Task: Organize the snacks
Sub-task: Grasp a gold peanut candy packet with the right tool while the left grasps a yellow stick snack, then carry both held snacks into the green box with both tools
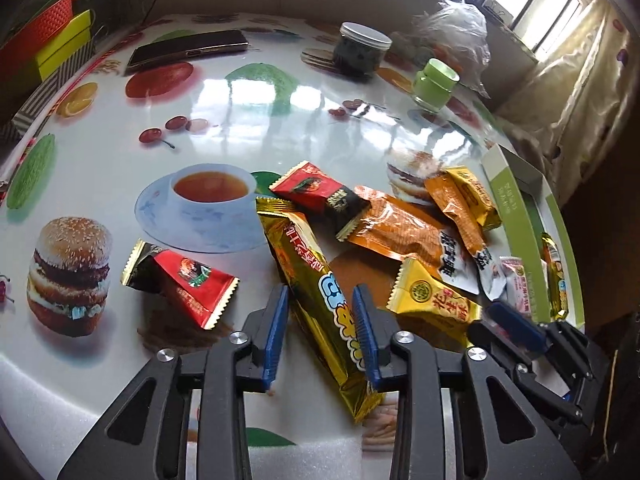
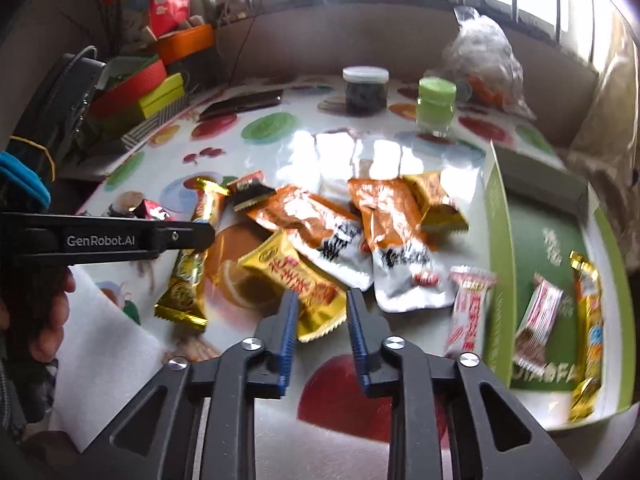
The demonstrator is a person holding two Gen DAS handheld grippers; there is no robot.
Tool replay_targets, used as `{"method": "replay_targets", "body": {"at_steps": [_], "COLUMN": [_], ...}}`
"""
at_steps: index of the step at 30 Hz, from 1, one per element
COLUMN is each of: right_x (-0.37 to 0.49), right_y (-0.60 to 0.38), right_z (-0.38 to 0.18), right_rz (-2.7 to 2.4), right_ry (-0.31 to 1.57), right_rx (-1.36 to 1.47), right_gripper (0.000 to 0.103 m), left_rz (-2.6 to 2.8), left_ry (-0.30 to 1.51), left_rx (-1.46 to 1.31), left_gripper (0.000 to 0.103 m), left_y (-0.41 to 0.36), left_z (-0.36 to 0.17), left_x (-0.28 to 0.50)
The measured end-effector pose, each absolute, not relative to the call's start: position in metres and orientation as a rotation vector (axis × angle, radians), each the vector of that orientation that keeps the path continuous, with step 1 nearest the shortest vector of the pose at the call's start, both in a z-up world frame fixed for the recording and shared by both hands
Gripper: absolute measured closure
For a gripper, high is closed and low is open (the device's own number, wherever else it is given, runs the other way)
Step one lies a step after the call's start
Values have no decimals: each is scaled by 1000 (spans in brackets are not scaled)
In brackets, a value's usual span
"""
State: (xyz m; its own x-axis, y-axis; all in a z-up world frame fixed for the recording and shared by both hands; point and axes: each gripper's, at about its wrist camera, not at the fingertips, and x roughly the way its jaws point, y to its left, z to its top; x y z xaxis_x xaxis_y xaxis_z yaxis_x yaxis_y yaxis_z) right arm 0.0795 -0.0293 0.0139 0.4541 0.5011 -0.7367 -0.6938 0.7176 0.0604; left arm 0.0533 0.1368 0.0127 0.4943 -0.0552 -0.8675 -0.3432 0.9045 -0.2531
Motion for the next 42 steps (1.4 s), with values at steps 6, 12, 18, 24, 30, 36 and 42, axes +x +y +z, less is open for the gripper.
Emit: {"method": "replay_targets", "body": {"at_steps": [6, 12, 18, 24, 30, 36, 42], "right_x": [88, 90, 87, 82, 77, 72, 69], "right_y": [-9, -2, -6, -11, -15, -22, -34], "right_z": [6, -2, 2, 4, 11, 19, 29], "right_rz": [790, 781, 778, 766, 758, 751, 719], "right_ry": [825, 844, 844, 842, 831, 820, 800], "right_rx": [-351, -358, -308, -267, -226, -193, -162], "right_gripper": [59, 66, 77, 79, 80, 80, 80], "left_rz": [214, 246, 257, 246, 247, 232, 212], "left_ry": [1053, 1049, 1035, 1030, 1015, 988, 961], "left_rx": [-433, -388, -385, -388, -388, -384, -366], "left_gripper": [54, 54, 67, 78, 79, 79, 79], "left_y": [140, 132, 134, 137, 138, 133, 123], "left_z": [7, 7, 8, 9, 15, 28, 43], "left_x": [51, 53, 51, 45, 38, 32, 31]}}
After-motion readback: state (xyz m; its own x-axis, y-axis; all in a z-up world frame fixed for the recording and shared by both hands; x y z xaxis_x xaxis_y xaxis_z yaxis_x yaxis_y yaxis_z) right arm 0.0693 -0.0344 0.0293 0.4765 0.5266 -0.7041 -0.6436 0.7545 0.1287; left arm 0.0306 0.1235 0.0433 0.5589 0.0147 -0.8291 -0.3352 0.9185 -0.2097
